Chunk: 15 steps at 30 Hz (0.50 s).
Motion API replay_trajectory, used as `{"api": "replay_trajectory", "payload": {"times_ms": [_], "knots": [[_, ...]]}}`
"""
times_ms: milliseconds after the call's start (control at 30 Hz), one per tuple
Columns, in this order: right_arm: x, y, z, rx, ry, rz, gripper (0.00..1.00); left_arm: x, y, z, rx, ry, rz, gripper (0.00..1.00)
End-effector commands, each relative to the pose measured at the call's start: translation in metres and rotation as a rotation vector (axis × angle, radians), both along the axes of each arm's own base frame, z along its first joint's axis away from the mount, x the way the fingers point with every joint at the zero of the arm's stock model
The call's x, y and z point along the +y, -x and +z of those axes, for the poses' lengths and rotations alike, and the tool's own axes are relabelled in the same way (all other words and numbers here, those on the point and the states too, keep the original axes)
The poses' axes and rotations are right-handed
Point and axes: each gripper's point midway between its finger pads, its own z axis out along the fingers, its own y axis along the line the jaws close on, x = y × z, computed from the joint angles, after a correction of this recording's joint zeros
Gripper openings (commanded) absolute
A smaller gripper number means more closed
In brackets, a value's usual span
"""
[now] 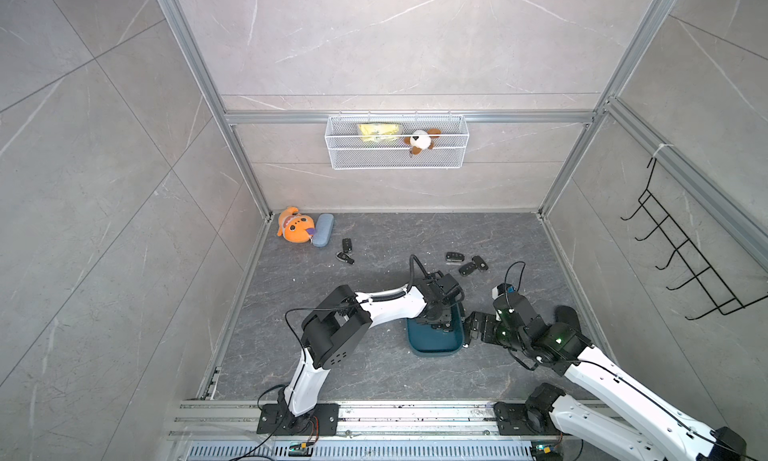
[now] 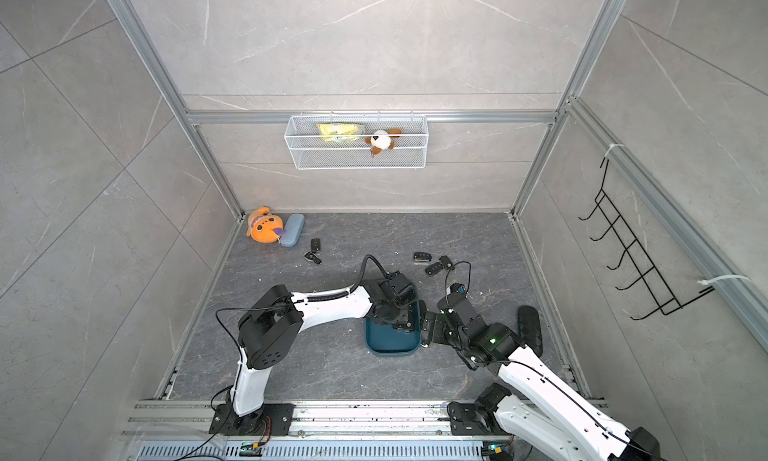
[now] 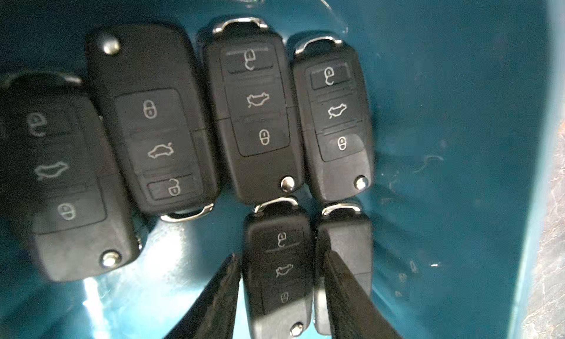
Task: Place the car key into the storage box
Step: Place the car key in the storage box.
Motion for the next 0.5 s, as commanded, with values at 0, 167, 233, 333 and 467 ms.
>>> {"api": "replay_trajectory", "payload": {"times_ms": [0,167,233,333,467], "knots": [[-0.003,0.002,-0.006,0.015,0.002,-0.017,0.99,-0.011,-0.001,0.028,-0.030,0.057,-0.015,0.49],[-0.002,0.001,-0.005,0.012,0.001,-0.014,0.99,-0.016,-0.003,0.038,-0.046,0.087,-0.028,0.51],[-0.002,0.000,-0.003,0.008,0.004,-0.013,0.99,-0.014,-0.004,0.044,-0.053,0.089,-0.024,0.53],[-0.001,-0.004,0.002,-0.006,0.006,-0.010,0.99,-0.012,-0.005,0.056,-0.067,0.095,-0.019,0.58],[0.003,-0.011,0.011,-0.033,0.007,-0.001,0.99,-0.007,-0.010,0.077,-0.110,0.088,-0.031,0.67]]}}
